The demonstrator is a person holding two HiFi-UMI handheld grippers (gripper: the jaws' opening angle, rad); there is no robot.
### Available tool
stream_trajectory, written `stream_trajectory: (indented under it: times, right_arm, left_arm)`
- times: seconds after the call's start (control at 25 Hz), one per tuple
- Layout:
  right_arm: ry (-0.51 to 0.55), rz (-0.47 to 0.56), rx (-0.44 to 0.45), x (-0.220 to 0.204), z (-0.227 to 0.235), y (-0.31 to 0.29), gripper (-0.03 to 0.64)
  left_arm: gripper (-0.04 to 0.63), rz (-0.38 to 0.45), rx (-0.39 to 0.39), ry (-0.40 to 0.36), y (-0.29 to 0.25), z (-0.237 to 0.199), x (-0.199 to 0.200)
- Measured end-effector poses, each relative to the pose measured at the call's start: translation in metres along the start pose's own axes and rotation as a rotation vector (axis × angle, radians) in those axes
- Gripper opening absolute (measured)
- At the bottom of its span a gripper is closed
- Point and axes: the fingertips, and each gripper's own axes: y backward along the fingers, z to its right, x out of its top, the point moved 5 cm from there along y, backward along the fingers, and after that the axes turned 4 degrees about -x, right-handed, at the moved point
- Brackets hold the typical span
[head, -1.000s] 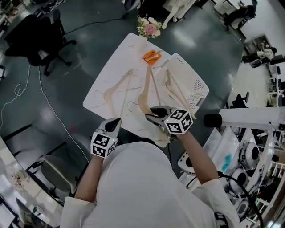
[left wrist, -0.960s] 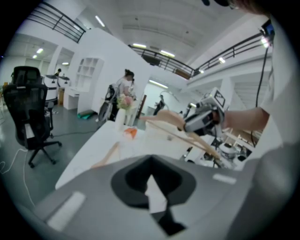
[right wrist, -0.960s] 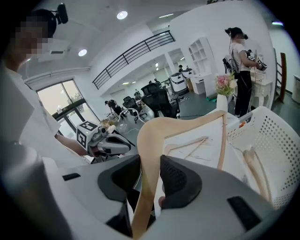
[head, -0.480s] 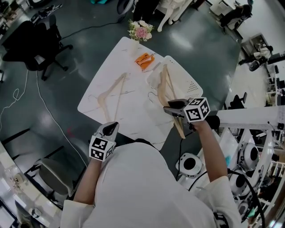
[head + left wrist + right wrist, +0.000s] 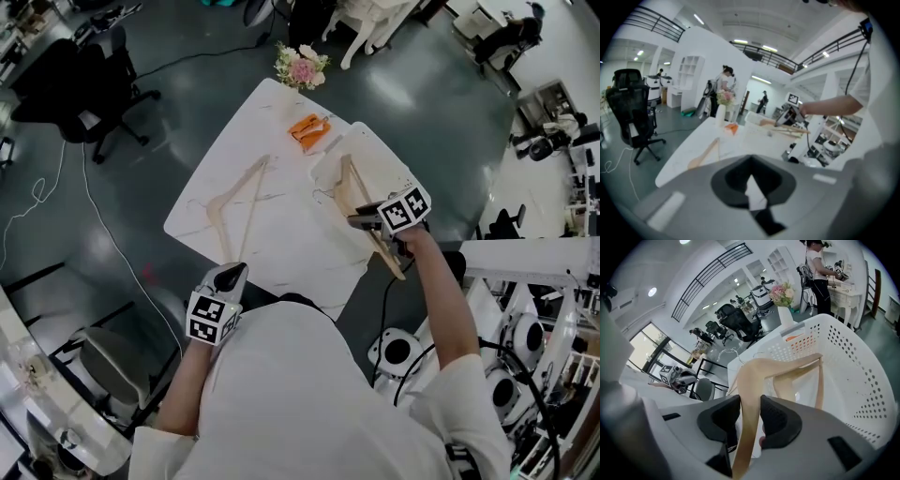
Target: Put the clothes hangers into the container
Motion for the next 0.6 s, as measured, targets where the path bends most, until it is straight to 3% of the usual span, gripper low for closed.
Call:
stream_trajectory:
  times: [0.2, 0.6]
  right_arm:
    - [-0.020, -0.025, -0.001, 0.000, 0.013, -0.010, 0.127]
    - [0.027, -0.027, -0.147, -0.009, 0.030, -0.009, 0.136]
  left_arm:
    - [-0.002, -0.014, 0.015, 0.014, 0.001, 0.000, -0.007]
    - [-0.002, -0.024, 0.011, 0.016, 0.000, 0.007, -0.012]
